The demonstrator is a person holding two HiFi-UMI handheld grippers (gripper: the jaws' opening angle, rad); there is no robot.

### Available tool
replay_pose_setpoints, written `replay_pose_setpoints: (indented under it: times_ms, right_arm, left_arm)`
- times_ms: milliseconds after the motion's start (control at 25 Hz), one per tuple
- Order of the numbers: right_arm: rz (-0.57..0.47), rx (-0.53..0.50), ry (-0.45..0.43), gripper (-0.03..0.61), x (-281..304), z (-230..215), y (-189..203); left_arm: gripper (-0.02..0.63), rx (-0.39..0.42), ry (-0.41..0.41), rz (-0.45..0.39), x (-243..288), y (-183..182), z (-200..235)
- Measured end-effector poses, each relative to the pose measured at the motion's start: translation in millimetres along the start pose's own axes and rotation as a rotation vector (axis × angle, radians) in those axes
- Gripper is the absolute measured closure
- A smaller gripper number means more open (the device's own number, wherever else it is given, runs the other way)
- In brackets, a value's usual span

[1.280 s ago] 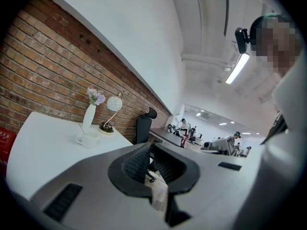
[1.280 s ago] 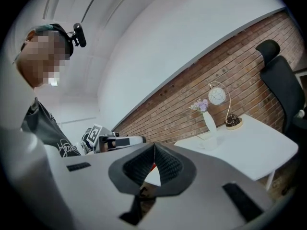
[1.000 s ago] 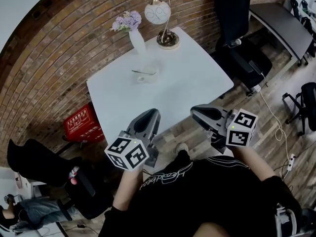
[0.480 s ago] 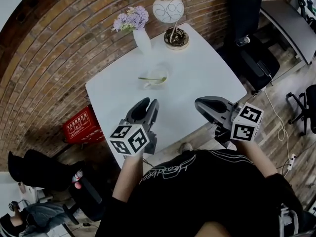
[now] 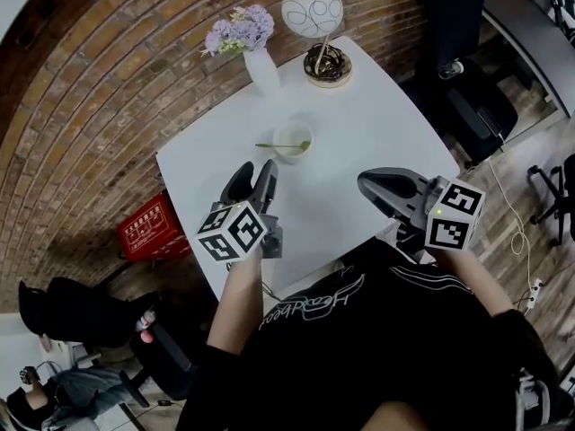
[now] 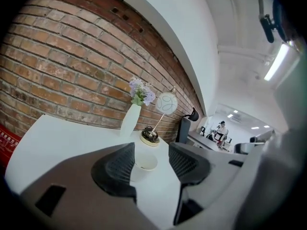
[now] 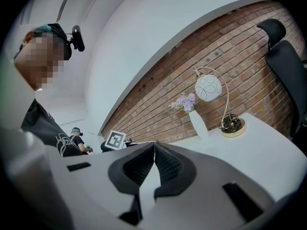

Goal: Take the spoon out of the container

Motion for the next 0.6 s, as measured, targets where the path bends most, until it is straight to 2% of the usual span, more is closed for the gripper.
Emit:
replay_pose_setpoints:
  times_ms: [600]
  right_arm:
    - [0.063, 0.061, -0.028, 0.581, 30.8, -69.3, -19.0]
  left_arm:
    - [0.414, -0.074, -0.137, 0.112, 73.6, 14.6, 42.5]
Point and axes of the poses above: the fingertips, and each gripper's own axes: x forward along the fingers, z to its left, y out of its underside, the point moved 6 cm from there along -x, backward along the fingers, and after that the axes turned 9 degrees about -y, right-handed, at the moved point
